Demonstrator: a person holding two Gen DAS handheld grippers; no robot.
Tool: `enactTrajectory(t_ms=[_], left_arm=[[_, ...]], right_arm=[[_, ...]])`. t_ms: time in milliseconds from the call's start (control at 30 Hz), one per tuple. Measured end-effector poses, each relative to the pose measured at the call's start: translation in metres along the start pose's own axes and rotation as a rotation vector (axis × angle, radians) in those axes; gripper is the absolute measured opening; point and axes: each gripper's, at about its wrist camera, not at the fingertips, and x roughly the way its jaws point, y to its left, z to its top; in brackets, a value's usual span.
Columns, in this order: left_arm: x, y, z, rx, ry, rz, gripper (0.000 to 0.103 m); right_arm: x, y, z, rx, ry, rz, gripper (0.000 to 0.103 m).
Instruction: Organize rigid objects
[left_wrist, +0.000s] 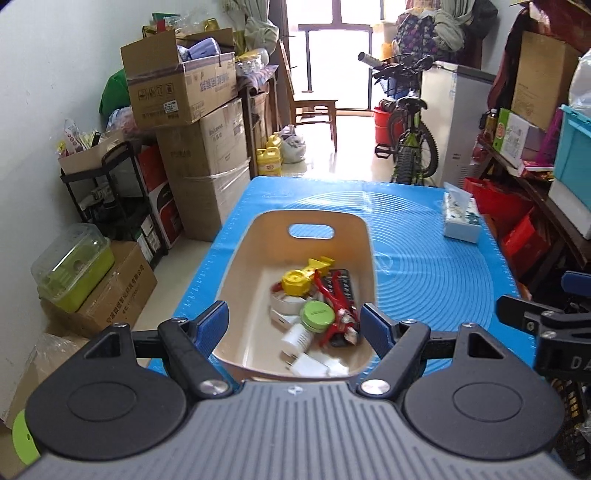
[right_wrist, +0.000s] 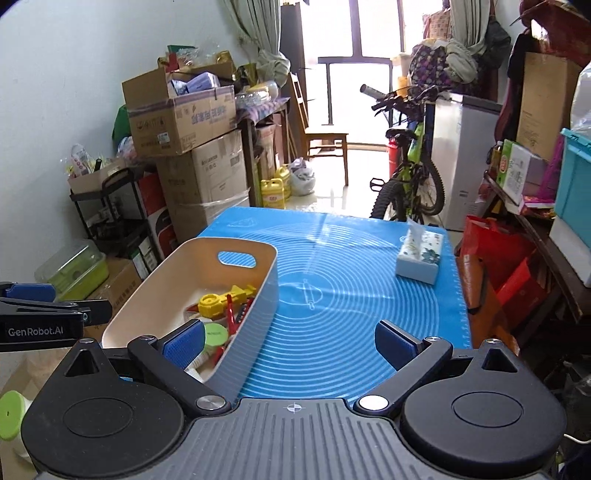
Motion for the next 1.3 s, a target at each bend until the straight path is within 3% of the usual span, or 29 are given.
enactTrajectory(t_ms=[500,933,1300], left_arm=[[-0.027,-0.038,-0.061,0.026,-0.051,-0.008,0.079],[-0.017,-0.055,-0.113,0.046,-0.042,-0.034,0.079],[-0.007,-0.056,-0.135,0.054,-0.048,-0.035,0.079]], right_arm=[[-0.042,-0.029,-0.07,0.059,-0.007,-0.034,0.098],[-0.045,-0.03,-0.12,0.047,-0.015,-0.081,0.098],[-0.041,-0.026,-0.146,0.032,-0.047,-0.106,0.098]])
